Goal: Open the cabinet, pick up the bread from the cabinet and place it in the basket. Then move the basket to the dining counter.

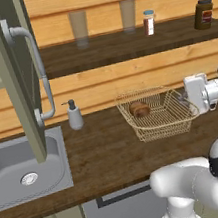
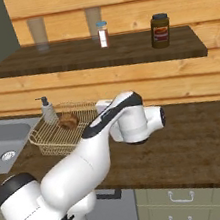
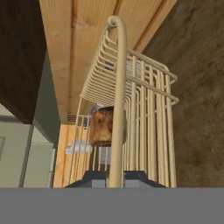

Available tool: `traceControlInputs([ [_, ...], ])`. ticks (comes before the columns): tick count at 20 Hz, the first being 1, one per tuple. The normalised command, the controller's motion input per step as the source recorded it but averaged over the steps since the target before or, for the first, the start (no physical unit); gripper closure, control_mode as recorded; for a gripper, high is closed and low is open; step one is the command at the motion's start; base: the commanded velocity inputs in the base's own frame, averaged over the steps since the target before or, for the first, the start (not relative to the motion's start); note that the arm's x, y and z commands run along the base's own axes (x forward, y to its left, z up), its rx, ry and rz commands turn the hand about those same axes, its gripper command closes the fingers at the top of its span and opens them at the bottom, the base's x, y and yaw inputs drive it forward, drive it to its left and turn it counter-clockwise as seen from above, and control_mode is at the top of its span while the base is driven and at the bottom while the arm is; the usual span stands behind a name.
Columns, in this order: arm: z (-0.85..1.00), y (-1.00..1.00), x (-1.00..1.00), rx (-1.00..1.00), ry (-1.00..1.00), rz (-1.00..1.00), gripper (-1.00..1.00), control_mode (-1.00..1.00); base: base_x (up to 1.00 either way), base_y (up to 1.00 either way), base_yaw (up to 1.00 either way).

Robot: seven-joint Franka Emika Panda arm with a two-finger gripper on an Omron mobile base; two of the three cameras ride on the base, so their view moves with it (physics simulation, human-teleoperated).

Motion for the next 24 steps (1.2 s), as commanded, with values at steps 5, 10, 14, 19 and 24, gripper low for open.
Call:
traceControlInputs([
  [5, 0.42, 0.00, -0.27, 0.00, -0.01, -0.01, 1.00, -1.00, 0.00, 0.00, 0.00],
  [10, 0.41, 0.00, -0.02, 0.00, 0.00, 0.00, 1.00, -1.00, 0.00, 0.00, 0.00],
  [14, 0.34, -0.02, -0.06, 0.00, 0.00, 0.00, 1.00, -1.00, 0.00, 0.00, 0.00],
  [19, 0.19, 0.00, -0.06, -0.01, 0.00, 0.00, 1.00, -1.00, 0.00, 0.00, 0.00],
  [24, 0.11, 0.00, -0.07, -0.01, 0.00, 0.00, 1.00, -1.00, 0.00, 0.00, 0.00],
])
